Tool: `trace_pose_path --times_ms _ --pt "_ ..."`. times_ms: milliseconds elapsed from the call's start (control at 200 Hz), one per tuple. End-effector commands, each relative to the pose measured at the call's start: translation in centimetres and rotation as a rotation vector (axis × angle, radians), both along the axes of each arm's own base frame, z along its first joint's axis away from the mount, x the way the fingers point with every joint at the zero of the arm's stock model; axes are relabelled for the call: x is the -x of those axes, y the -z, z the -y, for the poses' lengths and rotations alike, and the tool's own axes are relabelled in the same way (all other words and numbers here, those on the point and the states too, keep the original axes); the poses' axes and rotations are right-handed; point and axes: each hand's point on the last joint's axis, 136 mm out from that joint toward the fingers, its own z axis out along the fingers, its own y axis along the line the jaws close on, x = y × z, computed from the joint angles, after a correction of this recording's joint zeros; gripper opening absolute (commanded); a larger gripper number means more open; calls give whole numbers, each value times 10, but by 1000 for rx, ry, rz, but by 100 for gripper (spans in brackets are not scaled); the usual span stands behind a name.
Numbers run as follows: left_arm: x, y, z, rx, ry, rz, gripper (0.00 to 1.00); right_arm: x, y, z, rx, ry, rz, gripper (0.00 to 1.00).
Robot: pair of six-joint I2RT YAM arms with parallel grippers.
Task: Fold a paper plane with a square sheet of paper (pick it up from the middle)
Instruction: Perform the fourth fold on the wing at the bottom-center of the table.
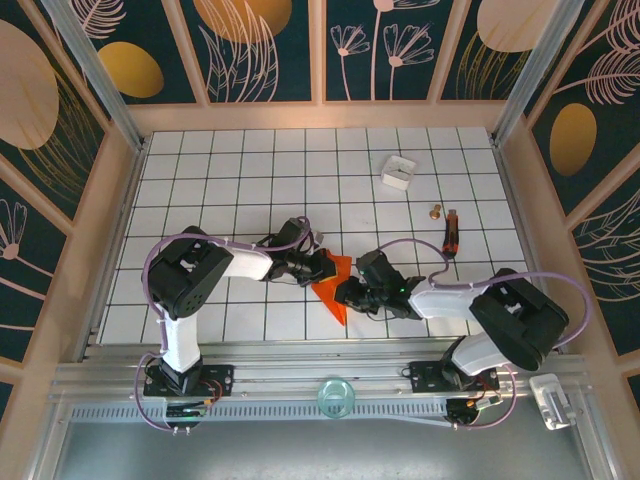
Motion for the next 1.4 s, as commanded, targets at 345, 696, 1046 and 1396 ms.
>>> trace_pose_path --times_ms 345,696,1046,1396 --pt "6 35 -20 -117 -23 -51 2 5 -9 10 14 -3 39 29" --pt "6 37 -20 -121 -24 -53 1 16 -15 12 9 -20 43 26" --pt "5 36 -19 -118 -22 -52 1 22 -1 21 43 0 16 14" --pt "6 37 -20 -123 -22 -54 1 30 9 16 6 -24 -18 8"
